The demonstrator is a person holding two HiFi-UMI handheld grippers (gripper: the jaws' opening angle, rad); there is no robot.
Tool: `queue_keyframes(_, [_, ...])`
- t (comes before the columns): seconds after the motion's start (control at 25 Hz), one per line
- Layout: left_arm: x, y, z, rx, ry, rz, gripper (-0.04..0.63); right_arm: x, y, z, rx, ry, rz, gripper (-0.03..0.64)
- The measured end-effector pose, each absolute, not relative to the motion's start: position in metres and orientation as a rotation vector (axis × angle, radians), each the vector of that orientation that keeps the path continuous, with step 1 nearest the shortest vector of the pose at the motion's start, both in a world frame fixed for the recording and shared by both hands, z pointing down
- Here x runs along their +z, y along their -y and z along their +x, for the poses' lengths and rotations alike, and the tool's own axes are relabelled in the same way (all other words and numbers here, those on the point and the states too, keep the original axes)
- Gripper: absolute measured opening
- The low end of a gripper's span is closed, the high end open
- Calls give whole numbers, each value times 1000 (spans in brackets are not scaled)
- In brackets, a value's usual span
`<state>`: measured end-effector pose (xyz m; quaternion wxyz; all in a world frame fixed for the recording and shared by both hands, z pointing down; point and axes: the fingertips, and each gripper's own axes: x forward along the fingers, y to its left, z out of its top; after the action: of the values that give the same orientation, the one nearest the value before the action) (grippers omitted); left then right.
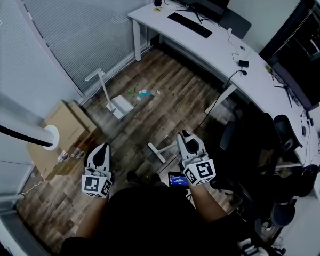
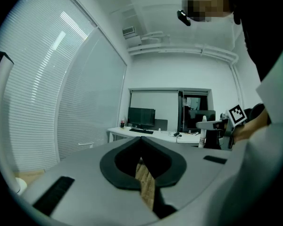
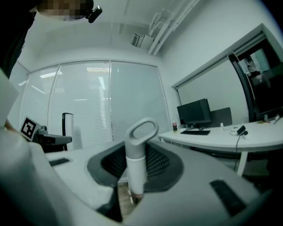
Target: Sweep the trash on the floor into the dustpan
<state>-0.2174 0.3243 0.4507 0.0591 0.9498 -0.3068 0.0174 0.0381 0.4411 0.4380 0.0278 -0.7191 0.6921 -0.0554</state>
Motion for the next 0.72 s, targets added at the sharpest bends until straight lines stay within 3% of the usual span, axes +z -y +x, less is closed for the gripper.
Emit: queue_keyframes(0.72, [460,-379,-188,75,895,2855,-6,458,-496,87,-245,-2038,-2188,78])
